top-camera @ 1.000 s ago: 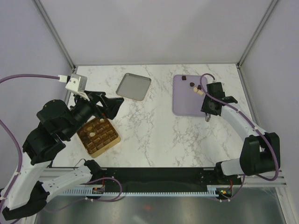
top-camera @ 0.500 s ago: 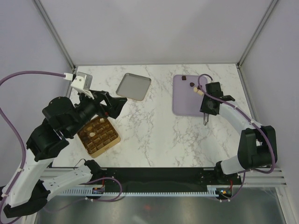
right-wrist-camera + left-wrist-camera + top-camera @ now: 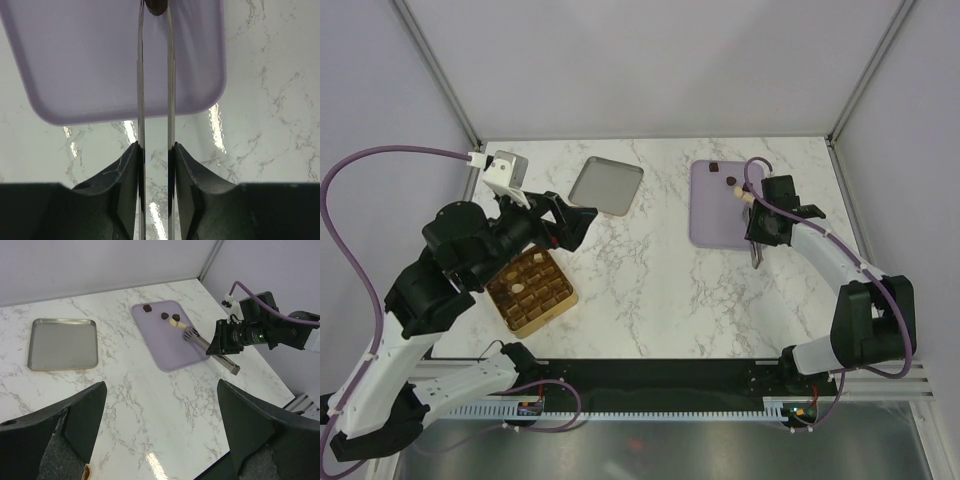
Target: Pack the chocolate
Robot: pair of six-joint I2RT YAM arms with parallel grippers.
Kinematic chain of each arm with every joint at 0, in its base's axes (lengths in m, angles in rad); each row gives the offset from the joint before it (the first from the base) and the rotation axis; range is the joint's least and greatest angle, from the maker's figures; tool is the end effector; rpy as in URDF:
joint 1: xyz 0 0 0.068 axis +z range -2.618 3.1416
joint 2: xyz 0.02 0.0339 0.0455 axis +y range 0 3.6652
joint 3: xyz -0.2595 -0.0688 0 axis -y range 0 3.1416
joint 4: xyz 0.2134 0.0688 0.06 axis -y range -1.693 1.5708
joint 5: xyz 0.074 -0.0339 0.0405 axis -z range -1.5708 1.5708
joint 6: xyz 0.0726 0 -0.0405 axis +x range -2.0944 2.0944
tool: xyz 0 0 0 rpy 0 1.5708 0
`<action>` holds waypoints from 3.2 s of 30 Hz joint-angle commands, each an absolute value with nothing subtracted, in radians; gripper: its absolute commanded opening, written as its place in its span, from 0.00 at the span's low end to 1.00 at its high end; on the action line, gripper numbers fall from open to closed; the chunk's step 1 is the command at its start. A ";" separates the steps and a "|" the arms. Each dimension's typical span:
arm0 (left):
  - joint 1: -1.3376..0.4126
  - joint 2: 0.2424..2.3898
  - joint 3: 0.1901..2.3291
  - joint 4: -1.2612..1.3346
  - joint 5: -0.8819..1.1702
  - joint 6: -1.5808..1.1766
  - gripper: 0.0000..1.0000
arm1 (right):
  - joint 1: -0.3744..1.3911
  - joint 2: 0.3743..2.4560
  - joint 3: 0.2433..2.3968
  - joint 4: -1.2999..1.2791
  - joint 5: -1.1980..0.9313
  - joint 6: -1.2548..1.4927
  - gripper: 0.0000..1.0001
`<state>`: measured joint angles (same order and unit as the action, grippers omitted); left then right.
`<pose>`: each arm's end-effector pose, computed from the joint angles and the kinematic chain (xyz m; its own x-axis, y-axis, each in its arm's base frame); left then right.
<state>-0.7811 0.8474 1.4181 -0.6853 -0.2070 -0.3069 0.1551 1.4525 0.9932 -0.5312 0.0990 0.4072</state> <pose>0.1096 -0.0876 0.4572 -0.2418 -0.1766 -0.9541 0.4941 0.8239 -0.2777 0.2851 0.0373 0.2081 -0.7984 0.2741 -0.5362 0.2352 0.9616 0.1412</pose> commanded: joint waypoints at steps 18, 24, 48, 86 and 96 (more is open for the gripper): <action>-0.781 0.859 1.491 -0.653 -0.242 -0.302 1.00 | 0.615 1.471 1.192 -0.405 0.017 0.546 0.33; -0.779 0.844 1.522 -0.649 -0.276 -0.301 0.99 | 0.819 1.636 1.336 -0.336 0.002 0.572 0.33; -0.781 0.818 1.552 -0.624 -0.327 -0.270 0.99 | 1.143 1.991 1.629 -0.268 -0.164 0.518 0.35; -0.781 0.894 1.536 -0.618 -0.356 -0.287 0.99 | 1.150 1.925 1.670 -0.299 -0.057 0.410 0.48; -0.781 0.917 1.557 -0.618 -0.367 -0.282 0.99 | 1.137 1.885 1.654 -0.293 -0.023 0.391 0.48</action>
<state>-0.7811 0.9047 1.5314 -0.6514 -0.3405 -0.3054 1.1473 1.9564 1.6245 -0.3222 -0.0502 0.4110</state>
